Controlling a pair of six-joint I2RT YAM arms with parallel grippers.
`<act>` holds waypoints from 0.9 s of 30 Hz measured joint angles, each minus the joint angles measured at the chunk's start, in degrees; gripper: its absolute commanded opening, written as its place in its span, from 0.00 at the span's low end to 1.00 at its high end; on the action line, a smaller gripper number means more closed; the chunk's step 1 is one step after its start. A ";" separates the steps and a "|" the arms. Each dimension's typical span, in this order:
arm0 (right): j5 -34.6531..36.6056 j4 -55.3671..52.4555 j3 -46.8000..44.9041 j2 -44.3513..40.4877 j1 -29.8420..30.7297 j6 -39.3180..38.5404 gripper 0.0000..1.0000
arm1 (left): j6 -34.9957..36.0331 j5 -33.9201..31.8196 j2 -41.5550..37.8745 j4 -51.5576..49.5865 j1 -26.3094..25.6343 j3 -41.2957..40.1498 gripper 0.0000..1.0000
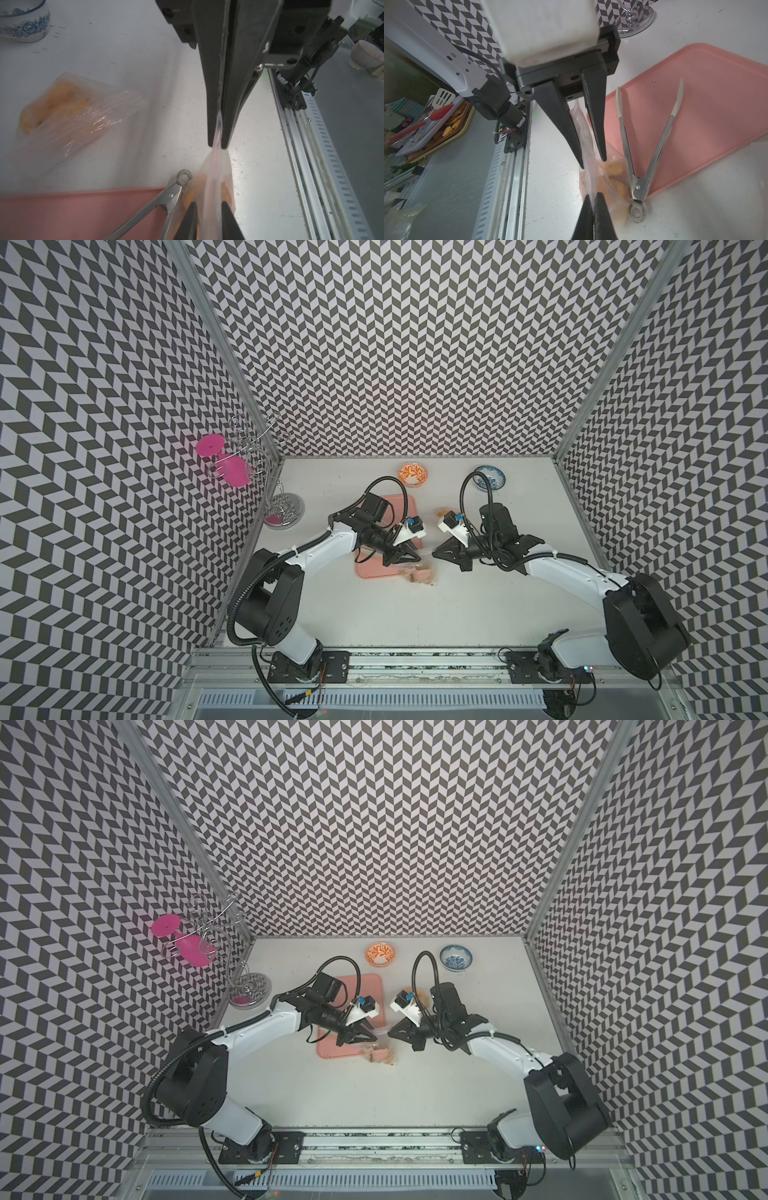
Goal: Put the cookies into a resealable bag to prevent moisture
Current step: Place the ziploc bag at the center of the board.
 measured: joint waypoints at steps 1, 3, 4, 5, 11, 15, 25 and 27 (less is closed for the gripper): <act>0.02 0.00 -0.02 0.00 -0.15 0.00 0.00 | -0.09 0.02 0.00 -0.24 0.46 0.00 0.00; 0.04 0.15 -0.13 -0.15 -0.15 0.02 0.00 | -0.02 0.44 0.00 -0.42 1.16 0.00 0.00; 0.02 0.17 -0.22 -0.28 -0.13 0.04 0.00 | -0.09 0.57 0.00 -0.50 1.27 0.00 0.05; 0.07 0.17 -0.35 -0.46 -0.17 0.04 0.00 | -0.11 0.68 0.00 -0.57 1.25 0.00 0.15; 0.20 -0.24 -1.16 -1.60 -1.66 0.17 0.00 | -0.83 -0.04 -0.04 -1.14 3.34 -0.15 0.00; 0.17 0.13 -1.64 -1.95 -1.81 0.50 0.00 | -1.09 0.87 -0.04 -1.05 4.00 -0.52 0.08; 0.22 0.63 -3.98 -3.87 -2.80 2.32 0.00 | -2.01 2.78 -0.46 -0.26 6.64 -3.37 0.07; 0.22 0.63 -4.15 -3.93 -2.89 2.58 0.00 | -2.19 2.95 -0.46 0.13 6.69 -3.39 0.16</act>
